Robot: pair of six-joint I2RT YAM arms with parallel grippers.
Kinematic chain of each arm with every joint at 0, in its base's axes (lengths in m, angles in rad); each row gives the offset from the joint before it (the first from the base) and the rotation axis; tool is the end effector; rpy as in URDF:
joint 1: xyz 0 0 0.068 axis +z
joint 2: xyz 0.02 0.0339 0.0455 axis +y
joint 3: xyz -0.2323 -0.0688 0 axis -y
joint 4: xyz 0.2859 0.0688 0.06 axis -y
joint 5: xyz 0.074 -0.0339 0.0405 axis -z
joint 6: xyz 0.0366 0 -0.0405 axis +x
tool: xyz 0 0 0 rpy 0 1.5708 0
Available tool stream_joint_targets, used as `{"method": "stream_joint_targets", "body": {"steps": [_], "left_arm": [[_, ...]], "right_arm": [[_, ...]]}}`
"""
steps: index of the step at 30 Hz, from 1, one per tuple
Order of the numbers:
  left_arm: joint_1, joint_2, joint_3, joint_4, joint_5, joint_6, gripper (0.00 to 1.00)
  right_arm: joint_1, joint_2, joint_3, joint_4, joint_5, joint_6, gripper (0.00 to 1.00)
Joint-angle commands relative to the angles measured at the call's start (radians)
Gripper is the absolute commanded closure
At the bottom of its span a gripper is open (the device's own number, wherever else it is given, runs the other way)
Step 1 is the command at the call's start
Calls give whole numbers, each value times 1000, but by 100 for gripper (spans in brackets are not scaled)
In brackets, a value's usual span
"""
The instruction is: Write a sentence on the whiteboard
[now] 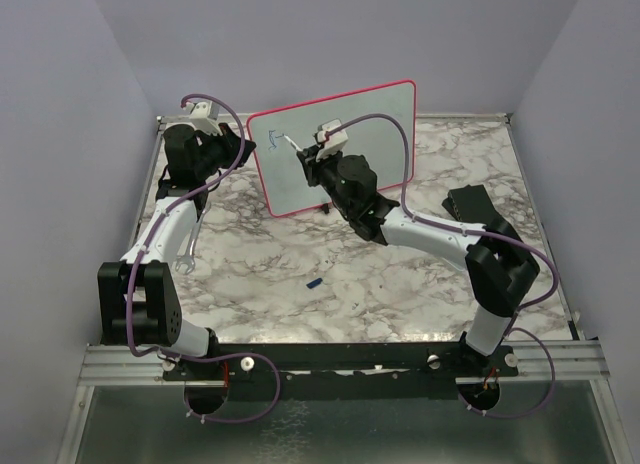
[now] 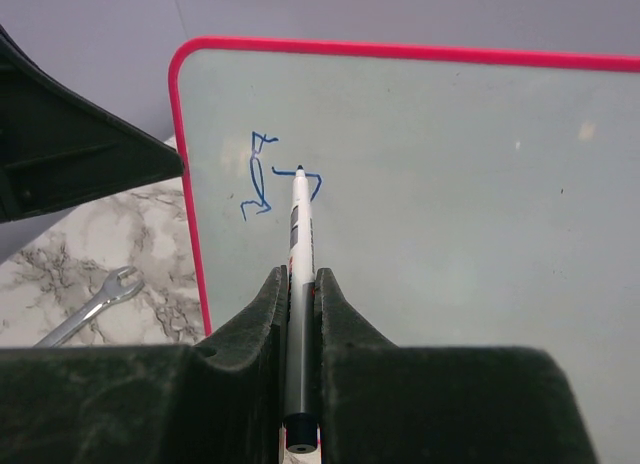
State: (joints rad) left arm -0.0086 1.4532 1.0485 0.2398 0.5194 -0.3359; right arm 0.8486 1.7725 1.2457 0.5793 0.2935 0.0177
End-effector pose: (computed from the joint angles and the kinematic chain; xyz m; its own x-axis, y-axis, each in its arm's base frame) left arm 0.3833 -0.0215 0.2694 -0.3188 -0.2834 -0.9044 0.4152 0.8161 -0.4021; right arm 0.3072 0.3327 0.2549 0.0253 0.0544 -0.9982 -0.5278 0.8487 0.0329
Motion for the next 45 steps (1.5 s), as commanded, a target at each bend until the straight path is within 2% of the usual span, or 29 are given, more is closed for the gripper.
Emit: {"method": "stream_joint_targets", "body": {"steps": [1, 29, 45], "left_arm": [[-1, -9, -10, 6, 17, 9, 84], [-1, -10, -10, 6, 19, 8, 85], [-1, -10, -8, 9, 19, 8, 85]], "right_arm": [[-5, -1, 47, 37, -13, -44, 99], [-5, 76, 79, -8, 15, -24, 99], [-4, 43, -15, -12, 19, 29, 99]]}}
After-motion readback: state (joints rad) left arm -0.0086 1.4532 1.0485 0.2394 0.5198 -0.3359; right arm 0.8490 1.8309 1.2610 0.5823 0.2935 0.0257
